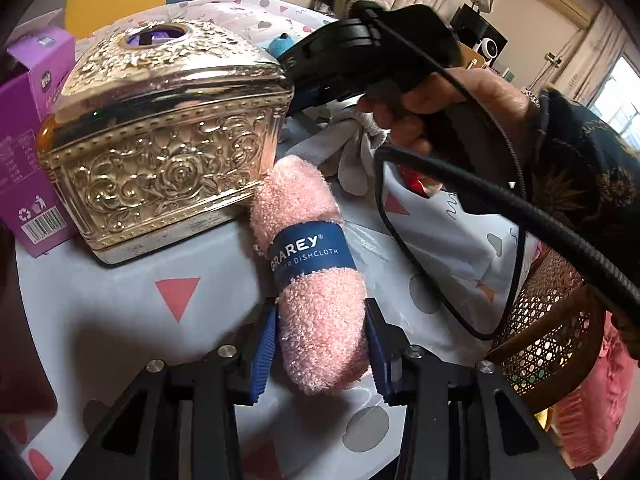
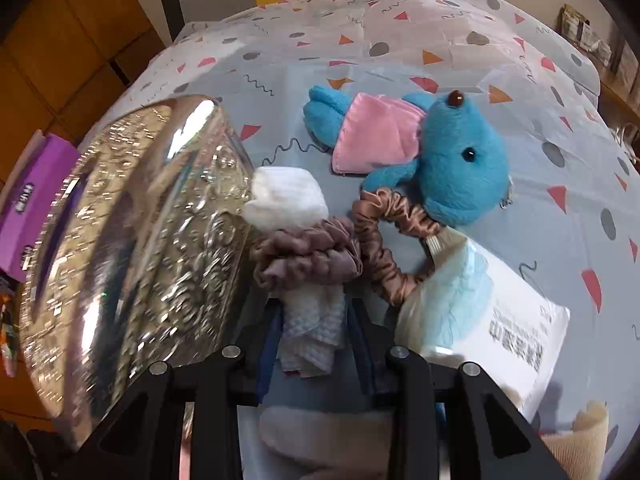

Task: Organize soft objects
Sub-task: 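Lift the pink dishcloth with the left gripper while the right gripper grasps the white cloth, then carry the pink dishcloth into the gold tray and open the left gripper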

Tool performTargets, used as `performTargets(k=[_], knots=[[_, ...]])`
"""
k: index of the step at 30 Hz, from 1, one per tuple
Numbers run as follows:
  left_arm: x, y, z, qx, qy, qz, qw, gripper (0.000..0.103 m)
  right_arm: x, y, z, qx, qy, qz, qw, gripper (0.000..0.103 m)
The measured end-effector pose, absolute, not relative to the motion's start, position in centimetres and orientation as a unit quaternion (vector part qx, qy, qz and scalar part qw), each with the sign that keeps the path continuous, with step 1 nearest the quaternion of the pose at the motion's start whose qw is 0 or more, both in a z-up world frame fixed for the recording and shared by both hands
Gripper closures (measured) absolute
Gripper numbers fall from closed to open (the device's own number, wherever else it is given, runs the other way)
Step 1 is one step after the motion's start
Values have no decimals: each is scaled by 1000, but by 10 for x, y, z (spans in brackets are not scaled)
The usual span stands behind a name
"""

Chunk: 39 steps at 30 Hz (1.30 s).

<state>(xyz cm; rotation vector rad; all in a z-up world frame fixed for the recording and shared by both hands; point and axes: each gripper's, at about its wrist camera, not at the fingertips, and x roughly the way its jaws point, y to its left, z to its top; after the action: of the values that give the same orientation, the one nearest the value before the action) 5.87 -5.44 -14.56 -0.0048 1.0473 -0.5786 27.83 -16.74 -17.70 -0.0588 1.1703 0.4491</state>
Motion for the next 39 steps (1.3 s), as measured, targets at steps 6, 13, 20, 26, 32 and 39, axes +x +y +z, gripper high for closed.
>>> performTargets(k=[6, 13, 20, 26, 32, 39], knots=[[47, -59, -143, 15, 475, -280, 834, 73, 272, -172, -166, -17, 531, 206, 822, 89], [46, -58, -122, 11, 458, -297, 838, 74, 238, -214, -126, 29, 493, 149, 857, 89], [55, -67, -85, 9, 420, -303, 855, 74, 215, -257, -117, 88, 467, 80, 876, 89], [92, -80, -39, 1, 383, -304, 872, 74, 210, -267, -112, 114, 447, 74, 884, 89], [144, -44, 2, -39, 352, -241, 904, 74, 205, -260, -108, 92, 435, 90, 891, 89], [168, 55, 9, -85, 335, -111, 932, 74, 202, -237, -109, 51, 436, 134, 889, 89]])
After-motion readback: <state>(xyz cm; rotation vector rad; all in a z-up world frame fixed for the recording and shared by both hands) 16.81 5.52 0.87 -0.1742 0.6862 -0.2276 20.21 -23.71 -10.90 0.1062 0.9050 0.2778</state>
